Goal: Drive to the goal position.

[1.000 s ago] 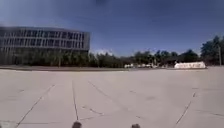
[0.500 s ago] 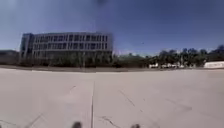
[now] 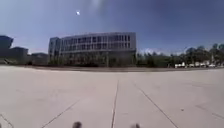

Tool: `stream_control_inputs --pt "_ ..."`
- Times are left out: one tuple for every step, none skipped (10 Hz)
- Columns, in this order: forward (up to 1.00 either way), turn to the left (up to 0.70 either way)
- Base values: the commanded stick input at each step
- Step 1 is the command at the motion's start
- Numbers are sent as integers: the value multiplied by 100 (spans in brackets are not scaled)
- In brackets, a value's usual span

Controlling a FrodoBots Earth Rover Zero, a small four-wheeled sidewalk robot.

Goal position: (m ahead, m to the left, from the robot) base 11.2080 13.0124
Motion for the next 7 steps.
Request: stream_control_inputs --pt "85 15" --pt "85 14" --pt "85 13" --pt "85 12" --pt "85 13" --pt "85 16" --pt "85 17"
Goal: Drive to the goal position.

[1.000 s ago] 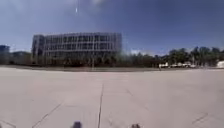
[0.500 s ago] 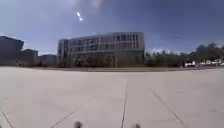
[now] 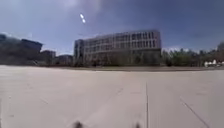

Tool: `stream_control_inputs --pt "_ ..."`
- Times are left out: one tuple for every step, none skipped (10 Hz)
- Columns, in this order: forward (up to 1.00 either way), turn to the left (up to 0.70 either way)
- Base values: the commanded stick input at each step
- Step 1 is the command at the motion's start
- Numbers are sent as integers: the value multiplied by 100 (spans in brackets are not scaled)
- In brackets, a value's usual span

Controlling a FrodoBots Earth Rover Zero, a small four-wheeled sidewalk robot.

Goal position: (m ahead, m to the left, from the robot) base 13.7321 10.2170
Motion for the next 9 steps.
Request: stream_control_inputs --pt "85 16" --pt "85 8" --pt "85 4" --pt "85 4" --pt "85 4" --pt "85 4" --pt "85 4" --pt "85 4" --pt "85 4"
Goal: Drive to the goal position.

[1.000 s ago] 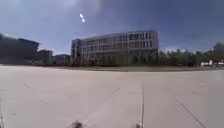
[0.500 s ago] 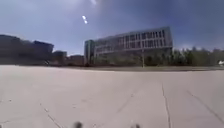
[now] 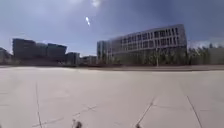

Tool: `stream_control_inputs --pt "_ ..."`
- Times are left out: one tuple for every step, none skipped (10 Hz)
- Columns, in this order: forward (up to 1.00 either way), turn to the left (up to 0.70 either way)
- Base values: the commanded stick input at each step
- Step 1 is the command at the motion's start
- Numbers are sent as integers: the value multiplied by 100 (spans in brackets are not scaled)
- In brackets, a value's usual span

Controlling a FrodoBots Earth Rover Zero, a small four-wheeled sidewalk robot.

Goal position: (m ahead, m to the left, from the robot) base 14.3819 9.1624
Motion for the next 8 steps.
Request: stream_control_inputs --pt "85 4" --pt "85 4" --pt "85 4" --pt "85 4" --pt "85 4" --pt "85 4" --pt "85 4" --pt "85 4"
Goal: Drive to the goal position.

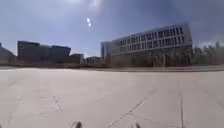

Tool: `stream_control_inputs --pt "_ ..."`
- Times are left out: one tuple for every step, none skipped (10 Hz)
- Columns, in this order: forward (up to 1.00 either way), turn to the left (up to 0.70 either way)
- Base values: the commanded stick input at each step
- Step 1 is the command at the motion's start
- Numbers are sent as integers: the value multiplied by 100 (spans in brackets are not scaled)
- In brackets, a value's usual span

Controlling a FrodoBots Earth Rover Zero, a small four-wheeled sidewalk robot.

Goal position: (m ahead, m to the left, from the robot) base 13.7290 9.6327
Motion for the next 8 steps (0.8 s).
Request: stream_control_inputs --pt "85 4" --pt "85 4" --pt "85 -6" --pt "85 -30" --pt "85 -30" --pt "85 -30" --pt "85 -30" --pt "85 -30"
